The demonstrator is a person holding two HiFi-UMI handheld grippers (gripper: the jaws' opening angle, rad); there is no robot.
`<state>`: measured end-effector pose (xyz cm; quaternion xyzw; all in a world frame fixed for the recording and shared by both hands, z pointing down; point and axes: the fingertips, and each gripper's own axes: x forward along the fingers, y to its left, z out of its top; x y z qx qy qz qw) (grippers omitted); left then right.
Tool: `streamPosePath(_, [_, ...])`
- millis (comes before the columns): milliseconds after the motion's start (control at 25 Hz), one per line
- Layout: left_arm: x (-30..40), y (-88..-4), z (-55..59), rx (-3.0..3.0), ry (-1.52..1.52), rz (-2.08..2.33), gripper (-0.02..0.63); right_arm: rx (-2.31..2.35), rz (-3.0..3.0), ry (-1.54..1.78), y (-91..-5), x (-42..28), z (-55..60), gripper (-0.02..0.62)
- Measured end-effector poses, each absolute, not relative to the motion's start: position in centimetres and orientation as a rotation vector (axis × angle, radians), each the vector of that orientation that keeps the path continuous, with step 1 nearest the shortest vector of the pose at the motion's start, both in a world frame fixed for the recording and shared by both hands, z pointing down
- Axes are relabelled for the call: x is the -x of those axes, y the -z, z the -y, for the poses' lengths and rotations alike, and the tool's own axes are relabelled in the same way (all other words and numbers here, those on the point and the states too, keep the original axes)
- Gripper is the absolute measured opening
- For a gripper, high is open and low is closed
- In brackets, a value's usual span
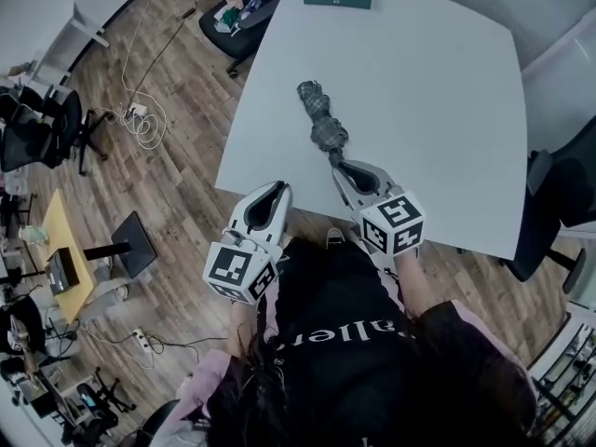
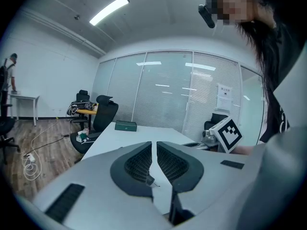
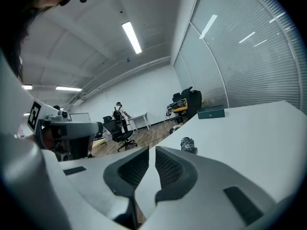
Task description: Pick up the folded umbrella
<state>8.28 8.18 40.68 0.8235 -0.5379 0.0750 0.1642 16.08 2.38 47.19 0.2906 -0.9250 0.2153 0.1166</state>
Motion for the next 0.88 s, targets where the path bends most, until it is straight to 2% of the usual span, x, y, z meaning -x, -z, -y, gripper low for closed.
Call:
streamPosePath(560, [-5.7,-41.5,-4.5,-2.378,-0.246,1.438,0.034,-0.96,2.576,-0.524,-50.8,-13.7,4.5,0.055])
streamPosePath(880, [-3.0,-42.0,-0.9,-2.421,-0.261,1.351,0.034,-1.002,2.408,-0.573,-56.4,-11.3,9.9,0.159])
